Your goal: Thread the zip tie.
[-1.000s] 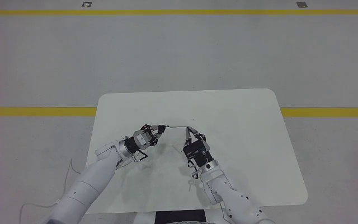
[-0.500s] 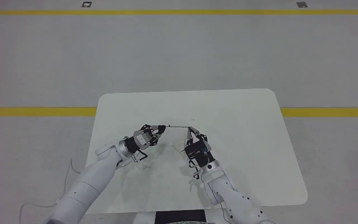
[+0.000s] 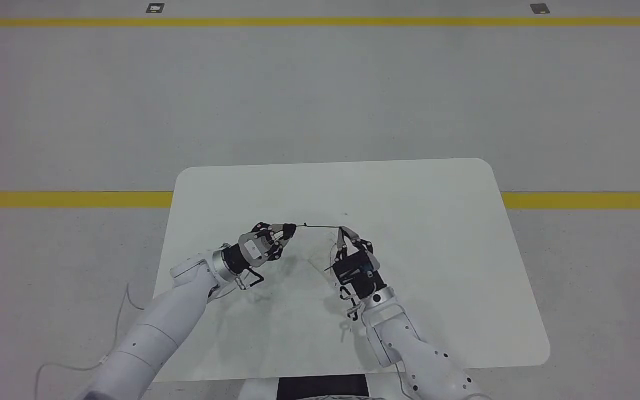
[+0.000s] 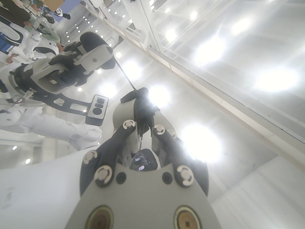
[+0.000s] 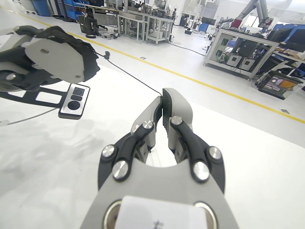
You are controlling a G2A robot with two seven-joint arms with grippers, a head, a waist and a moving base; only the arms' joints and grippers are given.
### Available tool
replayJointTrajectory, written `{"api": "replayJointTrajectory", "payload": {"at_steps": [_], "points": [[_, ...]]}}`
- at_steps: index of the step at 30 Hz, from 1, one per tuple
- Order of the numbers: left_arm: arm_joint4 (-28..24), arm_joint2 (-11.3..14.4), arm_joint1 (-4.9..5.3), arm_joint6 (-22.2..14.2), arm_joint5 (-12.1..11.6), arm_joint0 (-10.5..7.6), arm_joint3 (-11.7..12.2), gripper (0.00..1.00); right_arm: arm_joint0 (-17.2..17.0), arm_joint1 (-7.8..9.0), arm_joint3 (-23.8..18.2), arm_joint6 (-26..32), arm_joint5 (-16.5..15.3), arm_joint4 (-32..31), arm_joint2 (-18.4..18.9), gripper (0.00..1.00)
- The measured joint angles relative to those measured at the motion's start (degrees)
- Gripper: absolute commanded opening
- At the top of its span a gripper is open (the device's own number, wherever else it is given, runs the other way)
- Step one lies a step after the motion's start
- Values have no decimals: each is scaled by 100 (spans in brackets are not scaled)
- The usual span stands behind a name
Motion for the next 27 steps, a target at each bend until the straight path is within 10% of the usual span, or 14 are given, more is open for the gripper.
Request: {"api": "replayJointTrajectory", "payload": {"at_steps": [9,13,14,15,27], "points": [[0,0,0,0,0,0,0,0,-19,11,-25,12,16,0,16,3],[0,0,0,0,0,0,0,0,-13,9,-17,25,11,0,14,50],[0,0,0,0,0,0,0,0,-11,7,-13,29,9,0,12,95],[0,0,0,0,0,0,0,0,-9,4,-11,33,9,0,11,100],[0,0,0,0,0,0,0,0,-56,-56,174,14,10,112,94,100]]}}
